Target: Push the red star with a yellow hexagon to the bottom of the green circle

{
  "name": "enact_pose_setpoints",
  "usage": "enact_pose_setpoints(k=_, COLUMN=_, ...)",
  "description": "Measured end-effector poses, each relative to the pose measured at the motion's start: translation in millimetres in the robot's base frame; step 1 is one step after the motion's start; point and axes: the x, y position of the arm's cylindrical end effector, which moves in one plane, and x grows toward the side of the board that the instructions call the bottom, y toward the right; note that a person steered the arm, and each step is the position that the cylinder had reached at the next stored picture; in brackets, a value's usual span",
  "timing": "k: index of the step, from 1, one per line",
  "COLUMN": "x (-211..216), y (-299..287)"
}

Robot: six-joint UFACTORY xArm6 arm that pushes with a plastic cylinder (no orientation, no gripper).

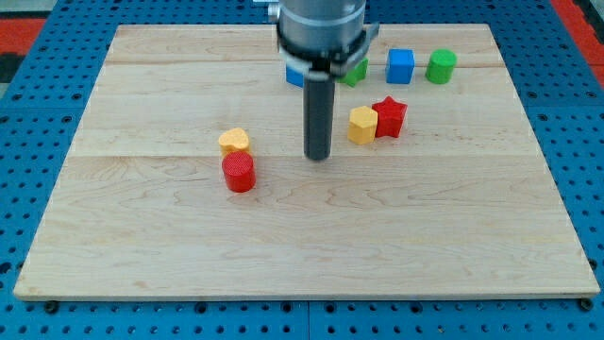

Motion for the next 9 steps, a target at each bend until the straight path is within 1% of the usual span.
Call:
enact_pose_setpoints(k=1, x=-10.2, y=34.7)
enact_pose_setpoints(k=2, x=-25.4, y=34.7)
enact_pose_setpoints(k=4, x=-33.9, y=26.9)
enact_pose_setpoints(k=5, x=-54.5, y=26.9)
enact_pose_setpoints(k=6, x=-64.4, y=34.8)
enact_pose_setpoints(k=8, x=-64.6, y=63.9)
enact_pose_setpoints(k=9, x=-68.4, y=64.5)
